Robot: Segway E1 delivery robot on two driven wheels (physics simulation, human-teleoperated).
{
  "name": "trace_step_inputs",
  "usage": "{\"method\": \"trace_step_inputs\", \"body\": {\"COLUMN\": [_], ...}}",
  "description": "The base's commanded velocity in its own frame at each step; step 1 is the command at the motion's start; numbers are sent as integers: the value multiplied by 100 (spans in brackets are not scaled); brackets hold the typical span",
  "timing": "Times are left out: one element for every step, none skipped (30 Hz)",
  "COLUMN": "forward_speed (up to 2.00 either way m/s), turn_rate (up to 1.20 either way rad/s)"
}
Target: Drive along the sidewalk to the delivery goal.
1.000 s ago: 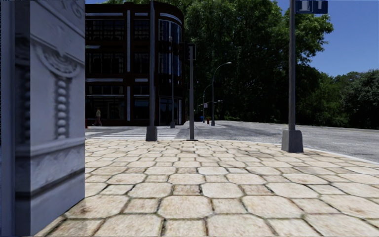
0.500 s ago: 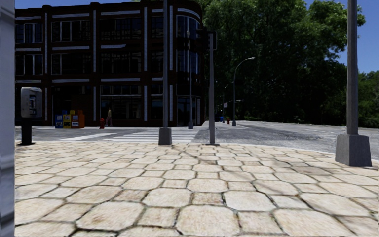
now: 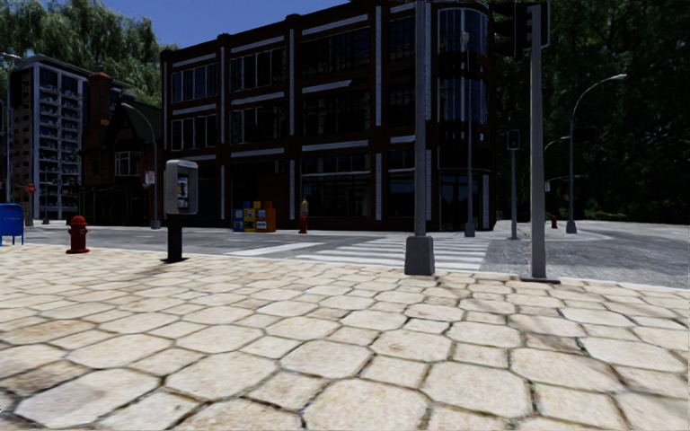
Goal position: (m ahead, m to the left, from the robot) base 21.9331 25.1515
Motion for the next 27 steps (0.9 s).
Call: {"method": "trace_step_inputs", "body": {"forward_speed": [200, 200, 200, 200, 200, 200, 200, 200, 200, 200, 200, 200, 200, 200, 200, 200, 200, 200, 200, 200, 200, 200, 200, 200, 200, 200, 200], "turn_rate": [77, 77, 77, 77, 77, 77, 76, 76, 76, 75, 72, 71, 69, 66, 63, 61, 60, 60, 60, 59, 59, 60, 60, 60, 60, 60, 60]}}
